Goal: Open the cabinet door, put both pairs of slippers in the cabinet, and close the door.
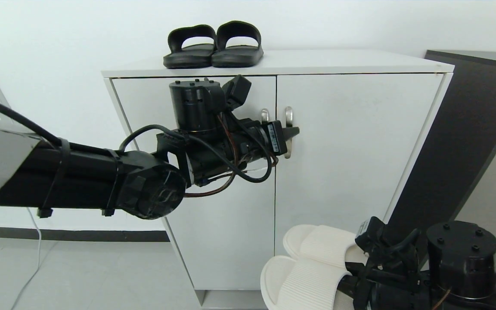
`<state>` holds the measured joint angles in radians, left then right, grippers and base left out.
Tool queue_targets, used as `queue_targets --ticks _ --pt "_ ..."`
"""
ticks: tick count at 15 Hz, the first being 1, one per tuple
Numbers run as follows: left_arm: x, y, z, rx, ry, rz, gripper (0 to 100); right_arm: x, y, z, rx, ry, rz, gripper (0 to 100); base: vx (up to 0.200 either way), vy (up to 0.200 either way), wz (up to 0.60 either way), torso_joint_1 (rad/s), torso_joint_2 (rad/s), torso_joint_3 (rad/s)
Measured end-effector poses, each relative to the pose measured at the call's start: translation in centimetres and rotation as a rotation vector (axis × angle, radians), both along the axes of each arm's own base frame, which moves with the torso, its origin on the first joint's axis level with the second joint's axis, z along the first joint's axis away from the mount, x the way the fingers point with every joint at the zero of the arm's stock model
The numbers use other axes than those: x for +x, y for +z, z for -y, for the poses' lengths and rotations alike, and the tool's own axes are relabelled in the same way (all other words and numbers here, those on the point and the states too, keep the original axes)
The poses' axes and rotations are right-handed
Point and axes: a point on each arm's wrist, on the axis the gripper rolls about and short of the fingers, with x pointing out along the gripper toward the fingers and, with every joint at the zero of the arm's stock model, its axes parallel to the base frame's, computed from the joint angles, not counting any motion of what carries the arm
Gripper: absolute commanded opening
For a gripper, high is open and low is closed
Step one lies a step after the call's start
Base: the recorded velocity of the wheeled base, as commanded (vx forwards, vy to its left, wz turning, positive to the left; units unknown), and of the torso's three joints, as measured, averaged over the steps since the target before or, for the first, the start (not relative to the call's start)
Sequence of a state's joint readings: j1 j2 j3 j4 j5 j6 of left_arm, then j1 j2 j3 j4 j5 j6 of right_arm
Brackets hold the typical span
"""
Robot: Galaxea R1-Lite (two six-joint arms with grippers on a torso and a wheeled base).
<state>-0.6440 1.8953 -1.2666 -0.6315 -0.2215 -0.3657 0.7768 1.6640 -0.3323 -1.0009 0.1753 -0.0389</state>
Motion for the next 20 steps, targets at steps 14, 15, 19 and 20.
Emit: queue_targets --ticks 14,15,19,20 --pt "-7.6 -0.2 -1.0 0.006 -0.098 -0.004 0 -1.9 -0.6 0.6 0.037 0.176 0.018 0 0.0 0.0 0.0 0.0 0.0 0.0" --pt "-8.3 -0.2 -1.3 0.005 -0.108 -0.003 0 -2.0 -0.7 0.7 0.03 0.182 0.017 0 0.0 0.0 0.0 0.0 0.0 0.0" --pt "-8.7 -0.1 -3.0 -0.021 -0.076 0.014 0 -2.3 -0.9 0.7 0.021 0.195 0.019 0 0.0 0.0 0.0 0.0 0.0 0.0" --pt "-8.5 -0.2 -3.5 -0.032 -0.059 0.005 0 -2.3 -0.9 0.6 0.021 0.195 0.019 0 0.0 0.0 0.0 0.0 0.0 0.0"
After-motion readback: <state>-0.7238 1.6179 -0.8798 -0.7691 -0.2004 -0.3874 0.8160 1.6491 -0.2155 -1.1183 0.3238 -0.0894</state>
